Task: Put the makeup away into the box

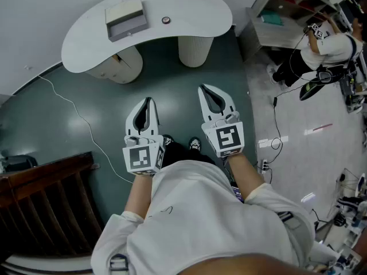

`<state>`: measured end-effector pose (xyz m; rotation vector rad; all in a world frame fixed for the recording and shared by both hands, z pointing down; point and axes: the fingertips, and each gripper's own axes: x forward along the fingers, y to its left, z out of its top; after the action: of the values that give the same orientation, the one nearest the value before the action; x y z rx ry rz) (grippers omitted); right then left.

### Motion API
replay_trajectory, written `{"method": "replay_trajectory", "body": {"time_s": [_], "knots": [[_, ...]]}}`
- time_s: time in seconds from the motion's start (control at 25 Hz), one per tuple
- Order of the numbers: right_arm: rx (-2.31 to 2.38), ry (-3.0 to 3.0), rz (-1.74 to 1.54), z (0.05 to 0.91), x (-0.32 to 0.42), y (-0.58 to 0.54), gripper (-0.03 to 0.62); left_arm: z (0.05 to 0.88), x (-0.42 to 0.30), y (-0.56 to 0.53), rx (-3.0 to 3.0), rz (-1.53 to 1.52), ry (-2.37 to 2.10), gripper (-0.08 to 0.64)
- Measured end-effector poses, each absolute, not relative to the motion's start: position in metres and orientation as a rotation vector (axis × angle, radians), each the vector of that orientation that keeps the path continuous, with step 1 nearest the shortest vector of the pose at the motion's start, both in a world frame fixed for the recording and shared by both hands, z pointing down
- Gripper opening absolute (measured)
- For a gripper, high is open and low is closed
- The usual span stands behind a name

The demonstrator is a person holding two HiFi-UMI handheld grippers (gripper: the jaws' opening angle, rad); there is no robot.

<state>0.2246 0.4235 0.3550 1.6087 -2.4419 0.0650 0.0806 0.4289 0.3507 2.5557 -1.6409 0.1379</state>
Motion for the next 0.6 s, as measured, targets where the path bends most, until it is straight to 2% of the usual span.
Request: {"method": "replay_trajectory", "body": {"time_s": [0.4,0.6], "knots": [[1.525,-2.395,0.098,0.378,0.171,0.403,0.000,0.370,0.033,0.398,2.581,0.156,-1.551,0.021],[1.528,-2.359,0.120,0.391,0.151,0.384,0.036,0.380,0.011,0.381,2.601,0.165,-1.504,0.022]]}}
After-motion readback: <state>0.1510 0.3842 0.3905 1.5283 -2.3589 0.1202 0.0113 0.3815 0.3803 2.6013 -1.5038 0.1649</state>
